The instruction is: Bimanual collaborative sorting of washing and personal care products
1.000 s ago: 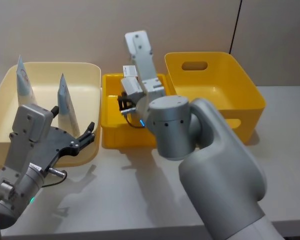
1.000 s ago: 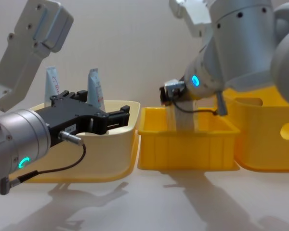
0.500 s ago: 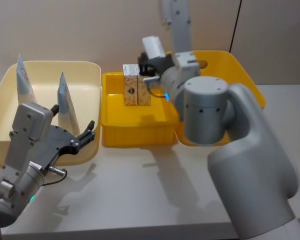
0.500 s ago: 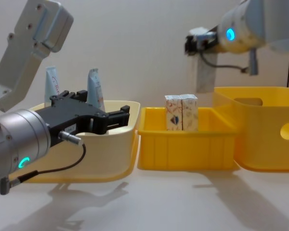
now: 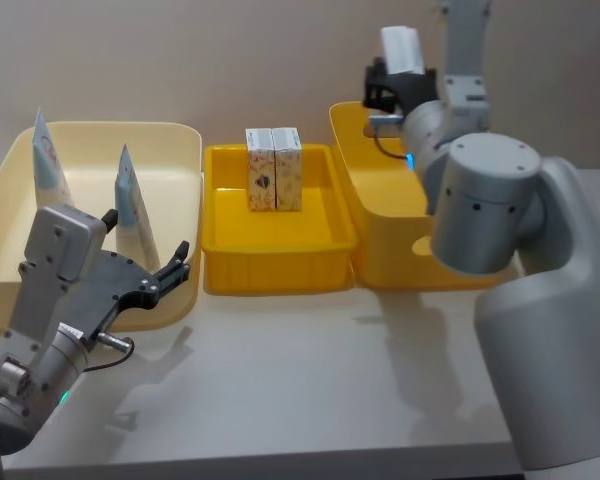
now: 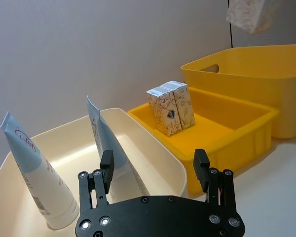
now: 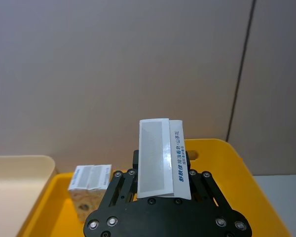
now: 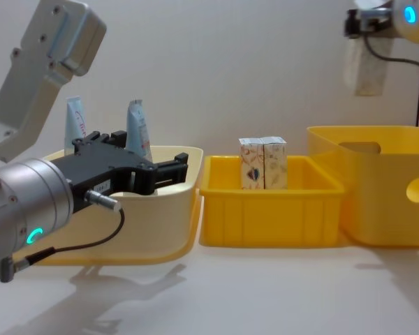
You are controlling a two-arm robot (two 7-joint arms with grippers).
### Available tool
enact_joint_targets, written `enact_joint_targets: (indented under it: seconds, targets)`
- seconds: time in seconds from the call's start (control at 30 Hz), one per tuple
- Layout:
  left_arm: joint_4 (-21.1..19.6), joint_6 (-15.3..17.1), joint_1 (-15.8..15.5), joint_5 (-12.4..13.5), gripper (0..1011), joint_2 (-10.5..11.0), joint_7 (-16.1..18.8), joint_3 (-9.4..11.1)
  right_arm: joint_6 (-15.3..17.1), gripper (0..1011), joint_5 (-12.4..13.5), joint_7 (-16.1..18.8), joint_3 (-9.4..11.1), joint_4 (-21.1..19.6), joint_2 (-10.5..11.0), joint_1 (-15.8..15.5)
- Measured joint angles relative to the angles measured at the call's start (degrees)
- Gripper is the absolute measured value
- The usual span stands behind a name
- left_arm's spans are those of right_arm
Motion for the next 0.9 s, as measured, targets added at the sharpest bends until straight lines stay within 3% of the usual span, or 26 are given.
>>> enact_joint_targets:
  seconds: [0.2, 0.57, 0.8, 0.9]
  targets:
    - [0.0, 0.0, 0.0, 0.0, 1003, 0.0, 0.0, 0.0, -1.1, 404, -0.5, -2.0, 2.5, 0.0, 0.2, -0.1]
    - [0.0, 0.0, 0.0, 0.0, 1003, 0.0, 0.0, 0.0, -3.4, 756, -1.4, -6.1, 8.0, 2.4, 0.6, 0.5]
    - [0.0, 0.0, 0.0, 0.0, 1003, 0.0, 0.0, 0.0, -4.4, 962, -1.6, -7.5, 10.0, 3.6, 0.8, 0.9]
    - [0.0, 0.0, 0.0, 0.0, 1003, 0.0, 0.0, 0.0, -4.5, 1001, -1.7, -7.8, 10.4, 3.9, 0.9, 1.0]
